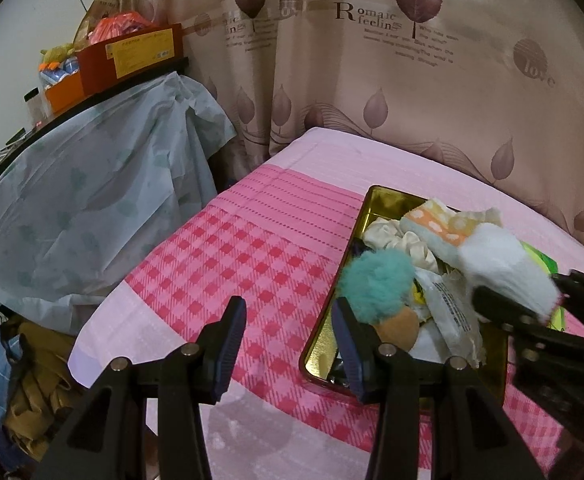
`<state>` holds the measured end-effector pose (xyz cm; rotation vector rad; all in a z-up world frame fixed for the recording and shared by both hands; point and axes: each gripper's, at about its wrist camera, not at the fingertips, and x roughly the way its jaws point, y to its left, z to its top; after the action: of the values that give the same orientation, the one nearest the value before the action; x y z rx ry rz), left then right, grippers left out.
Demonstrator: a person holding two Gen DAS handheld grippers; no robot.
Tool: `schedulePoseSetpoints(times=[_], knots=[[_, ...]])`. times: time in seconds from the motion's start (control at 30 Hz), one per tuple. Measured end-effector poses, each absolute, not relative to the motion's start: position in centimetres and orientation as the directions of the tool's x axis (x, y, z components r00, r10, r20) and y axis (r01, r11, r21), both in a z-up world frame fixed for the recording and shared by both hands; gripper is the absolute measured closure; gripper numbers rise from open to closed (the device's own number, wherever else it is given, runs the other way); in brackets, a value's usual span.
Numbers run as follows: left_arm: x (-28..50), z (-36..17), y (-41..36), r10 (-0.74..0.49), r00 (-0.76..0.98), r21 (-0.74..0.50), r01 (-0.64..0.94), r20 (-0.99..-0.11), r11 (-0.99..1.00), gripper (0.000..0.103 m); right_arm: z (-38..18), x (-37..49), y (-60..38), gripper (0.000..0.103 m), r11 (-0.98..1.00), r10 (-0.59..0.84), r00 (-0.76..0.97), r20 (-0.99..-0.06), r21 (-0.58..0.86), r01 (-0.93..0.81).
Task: Organize soft objects
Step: 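Carry the white glove into the gold tin and open the right tool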
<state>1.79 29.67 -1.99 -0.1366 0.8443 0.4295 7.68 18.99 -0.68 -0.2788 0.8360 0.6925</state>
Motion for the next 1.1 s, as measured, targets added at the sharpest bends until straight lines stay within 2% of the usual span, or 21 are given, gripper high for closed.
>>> schedulePoseSetpoints(times=[0.23,0.4,0.43,0.5,0.57,0.77,0.83,0.93,1.1], knots=[[1.8,-2.2,30.1,0.312,0.581,0.043,-0.429,-0.751,0.902,0.058,-2.7,9.2,20.9,0.061,0.771,0.406,0.481,-0.777,0.008,-0.637],[1.9,-2.2,30.0,0.318,0.58,0.049,-0.431,-0.75,0.901,0.058,-3.1,9.1,21.0,0.048,0.782,0.398,0.493,-0.774,0.004,-0.624],[1.9,-2.2,30.0,0.313,0.581,0.045,-0.429,-0.751,0.902,0.058,-3.0,9.1,20.9,0.042,0.783,0.395,0.495,-0.774,0.003,-0.622],[1.9,-2.3,30.0,0.311,0.582,0.045,-0.425,-0.751,0.904,0.058,-2.8,8.8,20.8,0.039,0.786,0.398,0.499,-0.77,0.005,-0.618],[1.8,-2.3,29.9,0.31,0.586,0.046,-0.421,-0.749,0.906,0.058,-2.5,8.6,20.5,0.03,0.788,0.403,0.504,-0.763,0.009,-0.616],[1.9,-2.3,29.5,0.311,0.59,0.054,-0.411,-0.745,0.91,0.058,-1.2,7.2,19.3,0.011,0.808,0.409,0.528,-0.744,0.026,-0.589],[1.8,-2.3,29.4,0.312,0.593,0.057,-0.408,-0.742,0.911,0.058,-0.7,6.7,18.6,0.01,0.813,0.412,0.532,-0.739,0.036,-0.58],[1.9,-2.2,29.3,0.314,0.593,0.059,-0.408,-0.742,0.911,0.058,-0.4,6.0,17.7,0.003,0.828,0.395,0.54,-0.744,0.034,-0.559],[2.0,-2.3,28.9,0.315,0.594,0.068,-0.4,-0.74,0.914,0.058,-0.1,4.7,16.3,0.001,0.85,0.365,0.547,-0.754,0.029,-0.527]])
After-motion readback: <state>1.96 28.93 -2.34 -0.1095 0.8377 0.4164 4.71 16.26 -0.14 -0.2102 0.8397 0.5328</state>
